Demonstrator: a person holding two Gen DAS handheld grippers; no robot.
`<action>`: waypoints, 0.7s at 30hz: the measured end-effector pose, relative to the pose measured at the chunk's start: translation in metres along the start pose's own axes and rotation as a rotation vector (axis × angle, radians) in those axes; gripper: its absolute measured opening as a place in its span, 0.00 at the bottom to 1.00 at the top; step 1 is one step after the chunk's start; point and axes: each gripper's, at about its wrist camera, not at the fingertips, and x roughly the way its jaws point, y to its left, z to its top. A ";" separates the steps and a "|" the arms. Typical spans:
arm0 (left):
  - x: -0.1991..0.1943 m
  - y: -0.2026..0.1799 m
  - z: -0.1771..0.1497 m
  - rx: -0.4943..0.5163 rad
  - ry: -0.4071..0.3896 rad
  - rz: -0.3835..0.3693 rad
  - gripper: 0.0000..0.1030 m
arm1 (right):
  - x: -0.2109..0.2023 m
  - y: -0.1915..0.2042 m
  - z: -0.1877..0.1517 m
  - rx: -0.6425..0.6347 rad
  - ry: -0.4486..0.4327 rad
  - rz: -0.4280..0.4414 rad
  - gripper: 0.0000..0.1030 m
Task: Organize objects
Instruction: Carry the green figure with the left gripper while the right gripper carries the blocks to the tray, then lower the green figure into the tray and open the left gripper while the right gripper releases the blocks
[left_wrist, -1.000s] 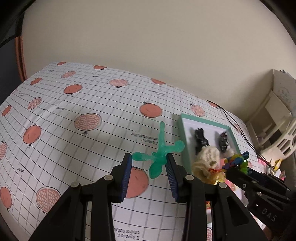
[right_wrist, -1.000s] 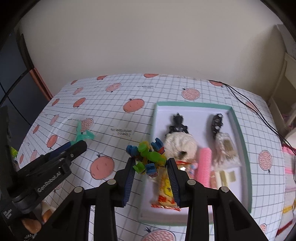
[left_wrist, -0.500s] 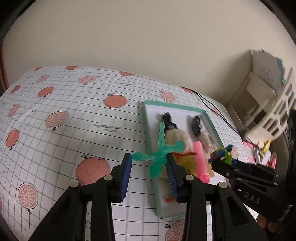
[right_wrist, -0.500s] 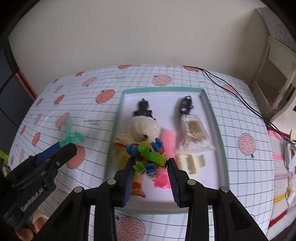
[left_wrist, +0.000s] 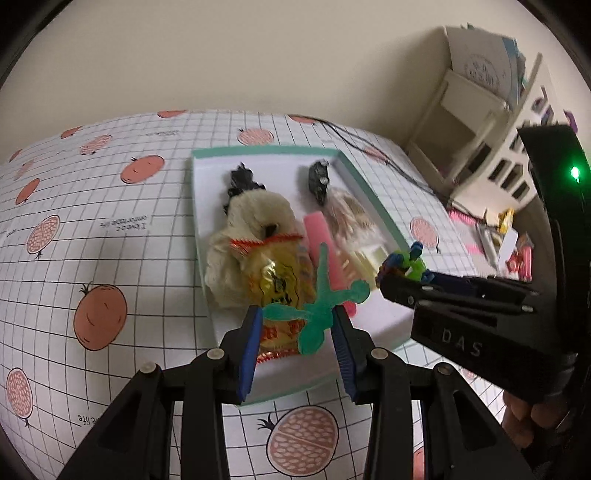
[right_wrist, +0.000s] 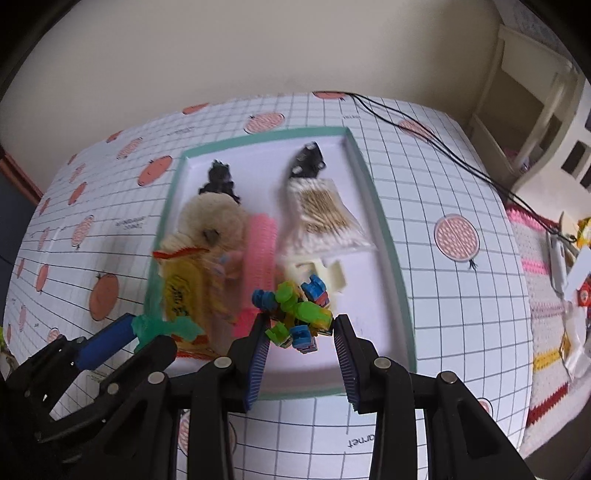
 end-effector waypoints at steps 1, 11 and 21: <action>0.002 -0.001 -0.001 0.006 0.012 0.001 0.38 | 0.002 -0.002 -0.002 0.005 0.011 -0.006 0.37; 0.013 0.003 0.000 -0.025 0.060 -0.016 0.40 | 0.010 -0.011 -0.004 0.044 0.043 -0.003 0.38; 0.012 0.009 0.002 -0.051 0.065 -0.030 0.49 | 0.007 -0.008 -0.002 0.034 0.031 -0.008 0.38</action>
